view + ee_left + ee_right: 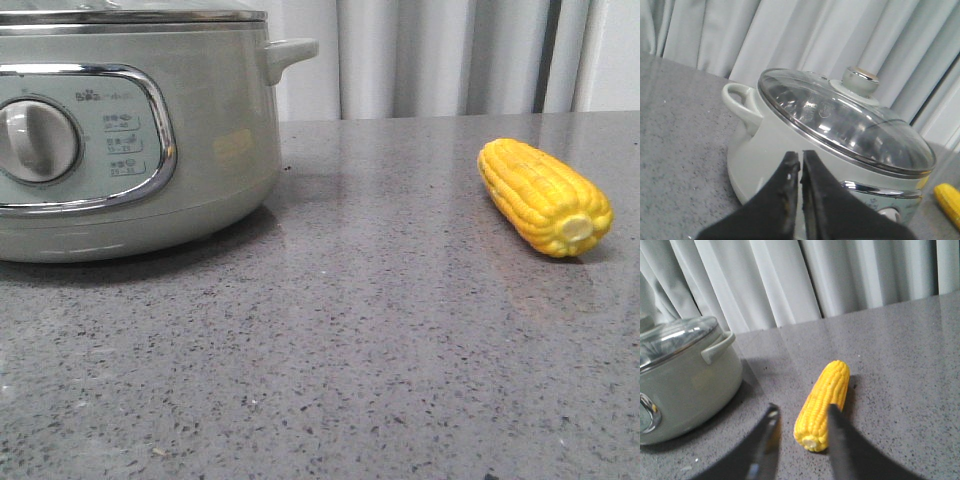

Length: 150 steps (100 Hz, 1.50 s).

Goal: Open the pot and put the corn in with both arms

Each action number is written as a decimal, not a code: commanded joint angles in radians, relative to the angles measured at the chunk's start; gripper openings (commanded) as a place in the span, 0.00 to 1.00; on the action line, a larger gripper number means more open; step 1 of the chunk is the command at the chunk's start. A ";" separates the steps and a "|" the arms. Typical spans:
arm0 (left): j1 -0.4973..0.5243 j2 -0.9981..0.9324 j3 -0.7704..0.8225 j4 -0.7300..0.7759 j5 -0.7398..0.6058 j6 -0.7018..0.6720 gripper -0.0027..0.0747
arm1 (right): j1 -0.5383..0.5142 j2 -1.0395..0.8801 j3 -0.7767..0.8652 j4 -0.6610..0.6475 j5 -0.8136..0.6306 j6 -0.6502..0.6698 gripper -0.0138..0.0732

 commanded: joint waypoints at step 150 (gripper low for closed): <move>-0.349 1.090 -0.577 -0.061 -0.513 0.251 0.55 | -0.005 0.311 -0.224 -0.128 0.002 -0.017 0.76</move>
